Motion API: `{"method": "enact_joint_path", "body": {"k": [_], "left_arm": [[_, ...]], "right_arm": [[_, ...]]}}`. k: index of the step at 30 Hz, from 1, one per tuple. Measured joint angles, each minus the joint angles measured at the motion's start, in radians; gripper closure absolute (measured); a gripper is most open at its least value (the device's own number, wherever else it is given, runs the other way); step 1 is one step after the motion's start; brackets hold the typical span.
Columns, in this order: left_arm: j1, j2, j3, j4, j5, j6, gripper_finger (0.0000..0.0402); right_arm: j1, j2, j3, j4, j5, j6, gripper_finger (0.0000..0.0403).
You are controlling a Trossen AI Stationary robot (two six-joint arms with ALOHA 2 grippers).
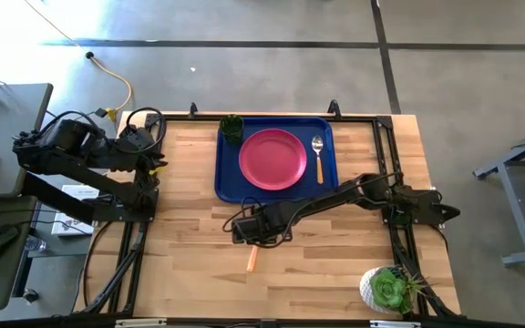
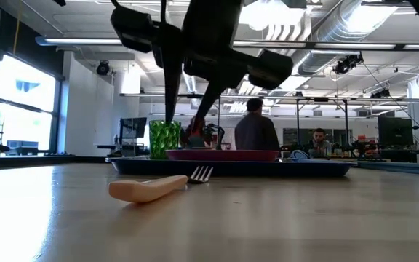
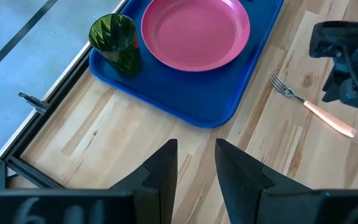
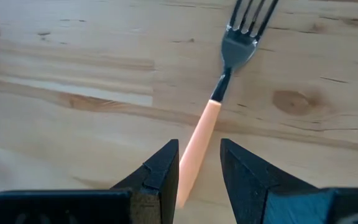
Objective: Pick and place plate/cup/fork/spoon on tray
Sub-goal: Put the orange fork on the blue tray
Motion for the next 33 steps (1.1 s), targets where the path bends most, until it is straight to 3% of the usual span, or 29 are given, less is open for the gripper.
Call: {"method": "enact_joint_path", "body": {"k": [33], "left_arm": [[0.0, 0.0, 0.0, 0.0, 0.0, 0.0, 0.0303]], "right_arm": [[0.008, 0.12, 0.0, 0.027, 0.026, 0.081, 0.0293]]}}
